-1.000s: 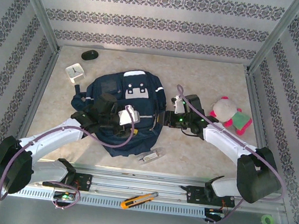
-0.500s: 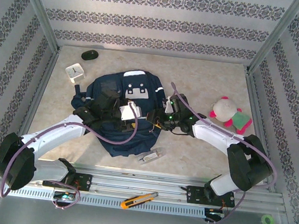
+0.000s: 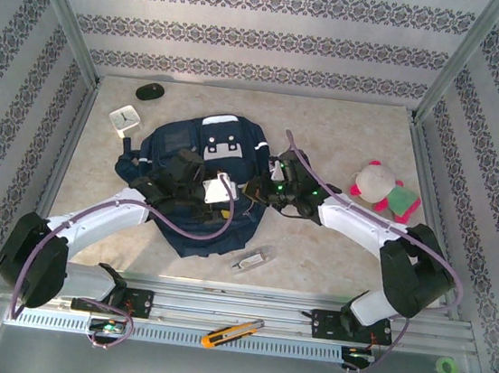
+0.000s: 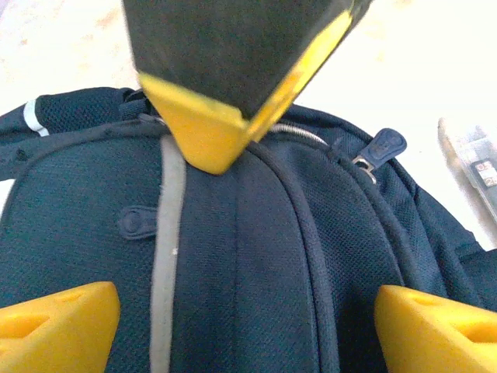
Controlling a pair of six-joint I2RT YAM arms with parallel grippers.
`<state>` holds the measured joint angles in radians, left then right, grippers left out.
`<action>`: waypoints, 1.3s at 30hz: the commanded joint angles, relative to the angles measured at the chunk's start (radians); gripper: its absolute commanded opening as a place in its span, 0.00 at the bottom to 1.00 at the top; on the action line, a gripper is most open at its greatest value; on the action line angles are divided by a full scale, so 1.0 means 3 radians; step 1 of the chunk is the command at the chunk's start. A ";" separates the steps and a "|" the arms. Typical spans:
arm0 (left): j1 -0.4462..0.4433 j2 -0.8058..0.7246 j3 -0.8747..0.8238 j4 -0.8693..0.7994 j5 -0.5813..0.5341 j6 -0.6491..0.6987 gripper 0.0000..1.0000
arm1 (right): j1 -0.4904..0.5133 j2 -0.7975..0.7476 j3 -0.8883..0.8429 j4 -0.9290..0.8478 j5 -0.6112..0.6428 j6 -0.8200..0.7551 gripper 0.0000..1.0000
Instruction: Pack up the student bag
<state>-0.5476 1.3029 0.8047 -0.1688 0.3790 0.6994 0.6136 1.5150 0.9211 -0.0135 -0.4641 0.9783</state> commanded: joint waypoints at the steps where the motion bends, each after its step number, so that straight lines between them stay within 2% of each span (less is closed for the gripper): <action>1: 0.0017 0.0074 0.0155 0.0132 -0.0109 -0.0024 0.85 | 0.0042 -0.0254 0.0192 0.0352 0.0054 0.0057 0.00; 5: 0.0020 0.0099 0.0194 0.0341 -0.0184 -0.0152 0.83 | 0.0065 -0.0330 0.0194 0.0410 0.0055 0.0085 0.00; 7: 0.0023 0.0100 0.0186 0.0466 -0.0219 -0.0237 0.74 | 0.0077 -0.0349 0.0200 0.0442 0.0040 0.0100 0.00; 11: 0.0022 0.0065 0.0191 0.0550 -0.0326 -0.0266 0.29 | 0.0102 -0.0416 0.0175 0.0482 0.0015 0.0038 0.00; 12: 0.0029 0.0027 0.0201 0.0523 -0.0319 -0.0259 0.14 | 0.0089 -0.0459 0.0153 0.0462 0.0034 -0.0042 0.00; 13: 0.0051 -0.0014 0.0225 0.0456 -0.0271 -0.0238 0.04 | 0.0072 -0.0525 0.0121 0.0412 0.0077 -0.0135 0.04; 14: 0.0086 -0.0050 0.0266 0.0363 -0.0189 -0.0223 0.00 | 0.0054 -0.0590 0.0076 0.0378 0.0126 -0.0255 0.13; 16: 0.0201 -0.0125 0.0383 0.0082 0.0115 -0.0175 0.00 | -0.0013 -0.0764 -0.0077 0.0347 0.0231 -0.0553 0.37; 18: 0.0305 -0.0197 0.0450 -0.0069 0.0351 -0.0164 0.00 | -0.0089 -0.0926 -0.0255 0.0356 0.0292 -0.0898 0.44; 23: 0.0450 -0.0312 0.0510 -0.0168 0.0633 -0.0228 0.00 | -0.0152 -0.1223 -0.0673 0.0373 0.0377 -0.1906 0.45; 28: 0.0475 -0.0364 0.0435 0.0012 0.0774 -0.0469 0.00 | 0.0016 -0.1100 -0.0706 0.0356 -0.0026 -0.2705 0.42; 33: 0.0473 -0.0405 0.0333 0.0212 0.0835 -0.0675 0.00 | 0.0145 -0.0714 -0.0442 0.0396 -0.0309 -0.2779 0.41; 37: 0.0475 -0.0396 0.0329 0.0234 0.0854 -0.0715 0.00 | 0.0228 -0.0495 -0.0292 0.0409 -0.0338 -0.2800 0.40; 39: 0.0474 -0.0397 0.0334 0.0240 0.0855 -0.0712 0.00 | 0.0258 -0.0446 -0.0268 0.0396 -0.0257 -0.2815 0.35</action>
<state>-0.4164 1.2320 0.8875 -0.2321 0.5571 0.5289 0.6727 1.3651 0.8021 0.0811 -0.5179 0.1783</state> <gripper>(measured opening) 0.080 0.370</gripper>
